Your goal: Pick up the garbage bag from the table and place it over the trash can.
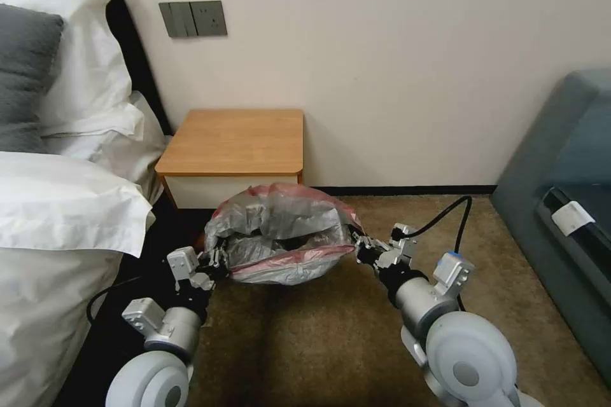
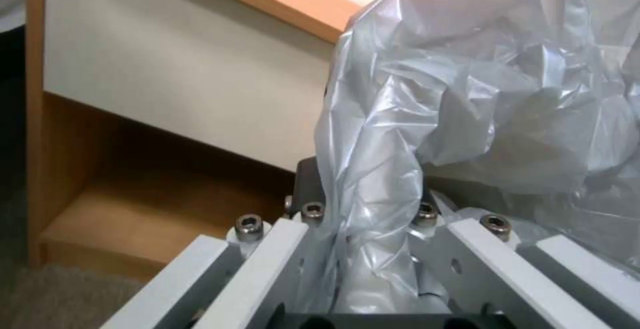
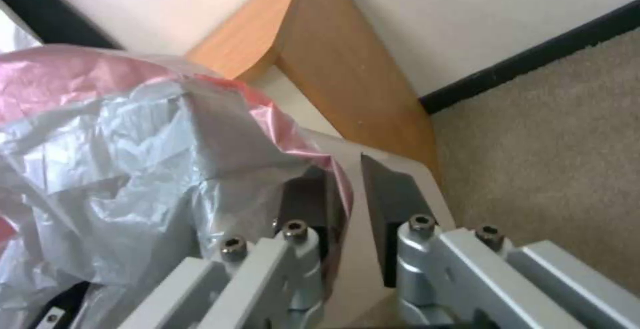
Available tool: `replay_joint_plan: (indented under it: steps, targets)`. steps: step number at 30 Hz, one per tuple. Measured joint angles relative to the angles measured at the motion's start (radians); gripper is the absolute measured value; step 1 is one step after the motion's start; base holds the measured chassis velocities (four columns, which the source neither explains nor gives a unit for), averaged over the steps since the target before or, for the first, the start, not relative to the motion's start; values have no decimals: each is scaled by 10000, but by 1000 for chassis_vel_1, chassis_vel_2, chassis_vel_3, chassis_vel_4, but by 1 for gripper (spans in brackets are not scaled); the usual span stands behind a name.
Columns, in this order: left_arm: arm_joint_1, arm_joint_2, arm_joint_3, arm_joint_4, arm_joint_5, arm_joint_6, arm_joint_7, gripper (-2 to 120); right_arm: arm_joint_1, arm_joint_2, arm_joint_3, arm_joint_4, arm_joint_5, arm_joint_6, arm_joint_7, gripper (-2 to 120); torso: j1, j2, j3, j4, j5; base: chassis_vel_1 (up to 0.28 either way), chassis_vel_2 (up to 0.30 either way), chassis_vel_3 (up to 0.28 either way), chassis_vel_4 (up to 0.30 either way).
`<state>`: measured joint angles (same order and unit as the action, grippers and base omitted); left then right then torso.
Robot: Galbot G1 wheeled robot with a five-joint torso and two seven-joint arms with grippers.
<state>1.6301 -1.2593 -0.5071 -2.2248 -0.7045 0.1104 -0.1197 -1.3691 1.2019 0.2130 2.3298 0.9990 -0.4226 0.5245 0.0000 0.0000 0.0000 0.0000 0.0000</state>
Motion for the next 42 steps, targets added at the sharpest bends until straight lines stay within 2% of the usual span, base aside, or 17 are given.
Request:
replay_joint_plan:
  steps: [4, 5, 7, 9, 10, 14, 15, 18, 19, 22, 23, 26, 27, 30, 33, 42]
  targets:
    - [34, -1, -62, -28, -112, -1, 161, 6, 10, 3, -2, -47, 7, -9, 4, 0, 0, 0, 0, 0, 0, 0, 0, 0, 0]
    - [46, 1, -94, -41, -148, -1, 237, 6, 13, 4, -3, -68, 8, -28, 5, 2, 0, 0, 0, 0, 0, 0, 0, 0, 0]
    - [53, 10, -117, -42, -178, -3, 296, 6, 15, 4, -3, -87, 11, -50, 6, 7, 0, 0, 0, 0, 0, 0, 0, 0, 0]
    - [52, 36, -150, -43, -231, -6, 386, 6, 20, -3, -2, -121, 28, -82, 7, 17, 0, 0, 0, 0, 0, 0, 0, 0, 0]
    - [52, 36, -150, -43, -231, -6, 386, 6, 20, -3, -2, -121, 28, -82, 7, 17, 0, 0, 0, 0, 0, 0, 0, 0, 0]
    - [48, 44, -160, -42, -267, -7, 509, 6, 72, -29, 14, -209, 67, -136, 1, 37, 0, 0, 0, 0, 0, 0, 0, 0, 0]
    - [48, 44, -160, -42, -267, -7, 509, 6, 72, -29, 14, -209, 67, -136, 1, 37, 0, 0, 0, 0, 0, 0, 0, 0, 0]
    - [48, 39, -173, -41, -308, 3, 555, 6, 130, -55, 35, -325, 70, -210, 6, 50, 0, 0, 0, 0, 0, 0, 0, 0, 0]
    - [48, 39, -173, -41, -308, 3, 555, 6, 130, -55, 35, -325, 70, -210, 6, 50, 0, 0, 0, 0, 0, 0, 0, 0, 0]
    - [29, 38, -200, -34, -347, 8, 564, 6, 137, -107, 51, -355, 43, -328, 53, 65, 0, 0, 0, 0, 0, 0, 0, 0, 0]
    - [29, 38, -200, -34, -347, 8, 564, 6, 137, -107, 51, -355, 43, -328, 53, 65, 0, 0, 0, 0, 0, 0, 0, 0, 0]
    - [1, 47, -287, -19, -403, 12, 567, 6, 62, -227, 14, -350, -33, -504, 69, 80, 0, 0, 0, 0, 0, 0, 0, 0, 0]
    - [1, 47, -287, -19, -403, 12, 567, 6, 62, -227, 14, -350, -33, -504, 69, 80, 0, 0, 0, 0, 0, 0, 0, 0, 0]
    - [-43, 62, -355, -11, -452, 14, 567, 6, 3, -354, -42, -321, -53, -644, 109, 92, 0, 0, 0, 0, 0, 0, 0, 0, 0]
    - [-88, 65, -399, 26, -457, 14, 567, 6, -37, -471, -76, -242, -46, -746, 169, 99, 1, 0, 0, 0, 0, 0, 0, 0, 0]
    - [-197, 62, -421, 207, -166, -47, 601, 6, -66, -921, -156, 18, 334, -1134, 581, 100, 1, 0, 0, 0, 0, 0, 0, 0, 0]
